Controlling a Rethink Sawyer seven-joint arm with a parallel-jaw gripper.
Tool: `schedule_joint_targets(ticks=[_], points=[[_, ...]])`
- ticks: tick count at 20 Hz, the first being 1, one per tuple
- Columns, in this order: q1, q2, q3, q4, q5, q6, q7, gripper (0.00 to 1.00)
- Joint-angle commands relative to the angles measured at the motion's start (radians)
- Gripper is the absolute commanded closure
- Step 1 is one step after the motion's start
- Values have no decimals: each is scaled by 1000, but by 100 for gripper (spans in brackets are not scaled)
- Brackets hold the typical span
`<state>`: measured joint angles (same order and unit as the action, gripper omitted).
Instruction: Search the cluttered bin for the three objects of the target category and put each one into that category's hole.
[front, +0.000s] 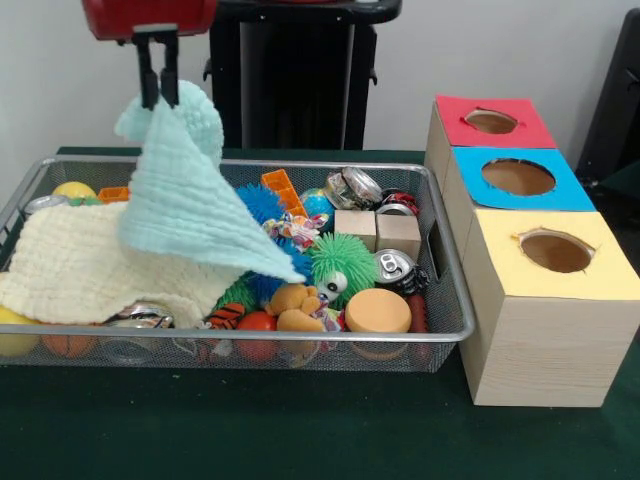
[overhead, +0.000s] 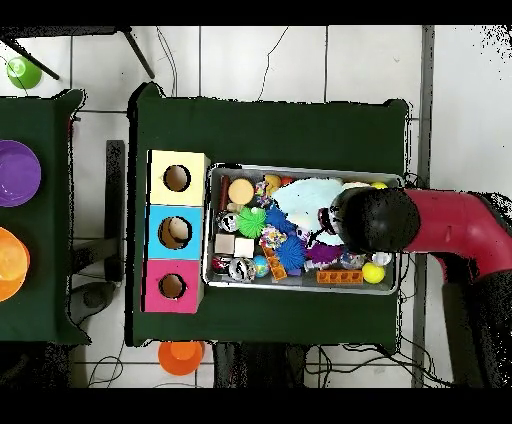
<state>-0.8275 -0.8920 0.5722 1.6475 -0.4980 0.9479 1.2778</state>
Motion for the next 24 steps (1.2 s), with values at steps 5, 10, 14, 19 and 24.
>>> schedule_joint_targets(ticks=[5,10,14,19,24], points=[[-45,48,85,46,-71,83,-359,100],[-44,92,74,62,-76,50,-329,100],[-53,97,71,72,-97,67,-353,100],[-49,97,66,73,-123,72,-362,100],[-36,98,65,66,-134,88,-357,0]])
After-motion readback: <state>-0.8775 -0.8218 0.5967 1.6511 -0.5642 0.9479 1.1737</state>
